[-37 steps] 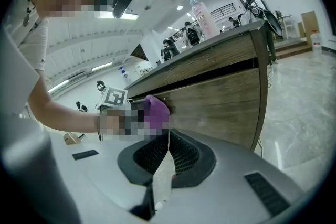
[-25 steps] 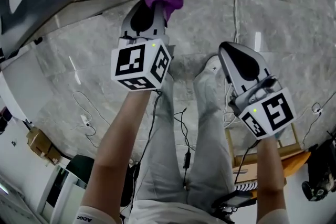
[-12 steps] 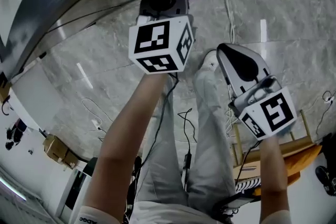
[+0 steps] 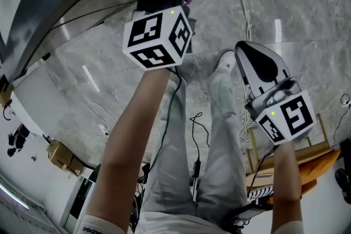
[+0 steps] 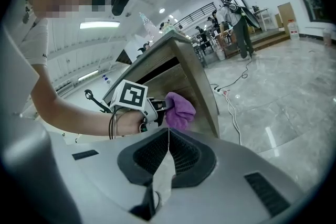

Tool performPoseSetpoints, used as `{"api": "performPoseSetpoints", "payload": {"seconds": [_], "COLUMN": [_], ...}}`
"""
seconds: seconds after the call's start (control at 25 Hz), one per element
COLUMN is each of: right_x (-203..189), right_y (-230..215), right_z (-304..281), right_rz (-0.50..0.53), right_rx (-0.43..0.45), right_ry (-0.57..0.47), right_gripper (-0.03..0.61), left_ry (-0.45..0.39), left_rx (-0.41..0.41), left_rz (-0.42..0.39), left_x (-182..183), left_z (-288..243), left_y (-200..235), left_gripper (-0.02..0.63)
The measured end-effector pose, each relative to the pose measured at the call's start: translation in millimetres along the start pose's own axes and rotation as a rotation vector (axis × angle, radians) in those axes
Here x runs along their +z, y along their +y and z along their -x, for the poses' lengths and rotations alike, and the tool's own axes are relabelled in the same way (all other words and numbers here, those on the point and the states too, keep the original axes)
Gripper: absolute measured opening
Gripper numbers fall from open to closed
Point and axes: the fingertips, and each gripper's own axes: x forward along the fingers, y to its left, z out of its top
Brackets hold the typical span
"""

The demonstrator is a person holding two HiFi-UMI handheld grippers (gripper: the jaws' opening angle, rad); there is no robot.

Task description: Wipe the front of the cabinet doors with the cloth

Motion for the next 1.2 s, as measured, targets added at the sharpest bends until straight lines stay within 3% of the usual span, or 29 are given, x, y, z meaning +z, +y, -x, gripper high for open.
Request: {"api": "performPoseSetpoints", "payload": {"seconds": [0.2,0.72,1.0,1.2], "right_x": [-8,-19,-22,-18], "right_y": [30,103,107,96], "right_z": [-22,-83,-92,-85], "right_rz": [0.01,0.025,0.034,0.036], "right_rx": [0.013,0.079,0.098,0.105], "right_ry": [0.013,0.029,0.041,0.048], "right_gripper": [0.028,0.028,0.028,0.028], "left_ry": [0.007,0.03,0.042,0.03], "left_rx": [0.052,0.129,0.244,0.38], "left_rz": [0.03,-0.016,-0.01,0.021], "left_x": [-3,-5,-10,-12], "left_z": [23,74,97,110], "left_y": [53,165,216,236], "left_gripper": [0.046,0.046,0.046,0.046]}}
